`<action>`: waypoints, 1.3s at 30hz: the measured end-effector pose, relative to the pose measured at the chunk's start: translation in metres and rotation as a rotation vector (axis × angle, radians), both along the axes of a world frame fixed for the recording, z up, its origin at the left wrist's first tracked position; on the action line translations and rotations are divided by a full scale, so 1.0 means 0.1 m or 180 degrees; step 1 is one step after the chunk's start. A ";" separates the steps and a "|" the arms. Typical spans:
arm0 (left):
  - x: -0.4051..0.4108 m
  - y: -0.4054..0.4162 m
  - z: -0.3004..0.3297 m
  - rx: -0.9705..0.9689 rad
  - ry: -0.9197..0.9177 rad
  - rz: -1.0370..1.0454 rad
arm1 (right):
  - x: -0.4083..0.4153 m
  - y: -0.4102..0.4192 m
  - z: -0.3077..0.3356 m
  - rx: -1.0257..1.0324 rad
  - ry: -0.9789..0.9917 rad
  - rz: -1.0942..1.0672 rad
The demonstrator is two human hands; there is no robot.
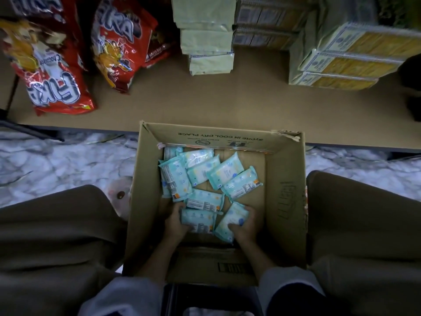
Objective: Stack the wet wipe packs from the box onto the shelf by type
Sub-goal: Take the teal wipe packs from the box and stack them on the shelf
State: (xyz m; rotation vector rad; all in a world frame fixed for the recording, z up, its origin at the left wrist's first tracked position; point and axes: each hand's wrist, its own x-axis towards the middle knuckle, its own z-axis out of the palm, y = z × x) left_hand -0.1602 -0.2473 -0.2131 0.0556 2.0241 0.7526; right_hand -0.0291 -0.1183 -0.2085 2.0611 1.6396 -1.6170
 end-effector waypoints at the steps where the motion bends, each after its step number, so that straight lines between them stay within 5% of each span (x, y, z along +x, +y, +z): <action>1: 0.00 0.00 0.04 0.0045 0.0027 -0.0019 | 0.00 0.00 0.05 0.0039 0.0045 0.0058; 11: -0.03 0.16 0.91 0.0672 0.0633 -0.0121 | -0.14 0.18 0.94 0.0645 0.1087 0.0085; 25: -0.49 0.69 3.17 0.2376 0.2132 -0.0175 | -0.32 0.73 3.01 0.2131 0.2277 0.0572; 39: -0.65 0.83 4.65 0.3583 0.2786 -0.0124 | -0.48 1.07 4.42 0.2792 0.3065 0.0686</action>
